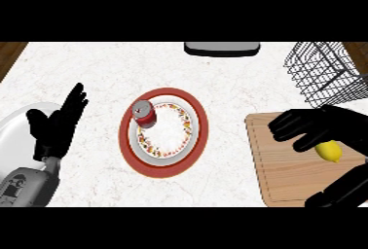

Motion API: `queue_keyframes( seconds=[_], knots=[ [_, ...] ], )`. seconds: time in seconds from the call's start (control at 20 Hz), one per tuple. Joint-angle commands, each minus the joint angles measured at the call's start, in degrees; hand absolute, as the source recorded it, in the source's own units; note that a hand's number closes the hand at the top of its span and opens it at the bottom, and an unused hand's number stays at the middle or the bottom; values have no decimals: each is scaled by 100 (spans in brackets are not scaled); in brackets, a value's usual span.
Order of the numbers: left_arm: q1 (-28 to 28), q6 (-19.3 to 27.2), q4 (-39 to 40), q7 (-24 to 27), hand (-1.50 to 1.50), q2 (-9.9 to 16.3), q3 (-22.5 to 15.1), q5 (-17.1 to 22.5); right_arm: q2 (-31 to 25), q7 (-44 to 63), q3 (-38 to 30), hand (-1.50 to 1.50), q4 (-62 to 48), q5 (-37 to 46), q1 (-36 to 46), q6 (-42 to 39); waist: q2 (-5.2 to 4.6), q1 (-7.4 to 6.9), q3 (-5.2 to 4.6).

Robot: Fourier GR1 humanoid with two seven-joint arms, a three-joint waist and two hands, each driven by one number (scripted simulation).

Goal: Pick the lemon from the cutting board and place it in the basket

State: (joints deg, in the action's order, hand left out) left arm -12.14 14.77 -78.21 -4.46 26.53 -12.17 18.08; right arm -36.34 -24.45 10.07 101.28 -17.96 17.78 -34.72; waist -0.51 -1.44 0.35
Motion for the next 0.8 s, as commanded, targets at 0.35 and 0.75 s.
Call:
queue_keyframes(
  seconds=[0.35,0.75],
  knots=[
    [-5,-199,36,-397,0,114,271,97,-1585,159,-504,-150,501,1591,42,-507,77,194,-38],
    [219,-573,-18,-272,0,255,447,205,-2380,1582,-1063,-150,222,2192,1332,-551,56,50,-49]
  ],
)
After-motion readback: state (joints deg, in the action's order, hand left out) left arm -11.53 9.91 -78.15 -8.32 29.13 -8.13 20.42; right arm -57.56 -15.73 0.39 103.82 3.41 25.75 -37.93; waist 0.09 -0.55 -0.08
